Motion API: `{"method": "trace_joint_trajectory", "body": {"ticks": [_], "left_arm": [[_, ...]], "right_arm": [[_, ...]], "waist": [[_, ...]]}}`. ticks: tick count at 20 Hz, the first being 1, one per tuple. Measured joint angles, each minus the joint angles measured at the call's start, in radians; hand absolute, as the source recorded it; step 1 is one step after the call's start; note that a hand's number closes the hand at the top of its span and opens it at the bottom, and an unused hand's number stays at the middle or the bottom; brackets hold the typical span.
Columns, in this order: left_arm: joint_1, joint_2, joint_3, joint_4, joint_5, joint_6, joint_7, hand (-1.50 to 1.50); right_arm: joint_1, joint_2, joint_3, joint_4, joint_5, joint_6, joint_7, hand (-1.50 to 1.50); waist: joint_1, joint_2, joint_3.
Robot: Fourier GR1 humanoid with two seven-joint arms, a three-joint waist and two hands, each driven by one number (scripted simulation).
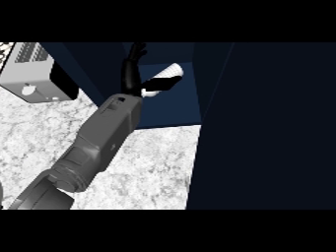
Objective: Pick up the bottled water, place it into the cabinet and close the cabinet
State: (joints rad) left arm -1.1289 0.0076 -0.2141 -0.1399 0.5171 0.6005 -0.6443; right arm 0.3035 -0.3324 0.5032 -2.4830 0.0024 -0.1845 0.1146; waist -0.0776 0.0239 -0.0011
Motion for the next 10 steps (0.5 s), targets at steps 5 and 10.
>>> {"method": "trace_joint_trajectory", "body": {"ticks": [5, 10], "left_arm": [[-0.010, 0.004, 0.025, 0.016, 0.009, -0.043, -0.020, -1.50], [-0.028, 0.001, 0.019, 0.031, -0.011, -0.067, -0.034, -1.50]], "right_arm": [[-0.003, 0.003, -0.005, 0.001, -0.003, 0.007, -0.006, -1.50], [-0.001, 0.006, -0.013, 0.004, -0.011, 0.018, -0.009, -1.50]], "waist": [[-0.001, 0.002, 0.000], [0.003, 0.000, 0.000]]}}
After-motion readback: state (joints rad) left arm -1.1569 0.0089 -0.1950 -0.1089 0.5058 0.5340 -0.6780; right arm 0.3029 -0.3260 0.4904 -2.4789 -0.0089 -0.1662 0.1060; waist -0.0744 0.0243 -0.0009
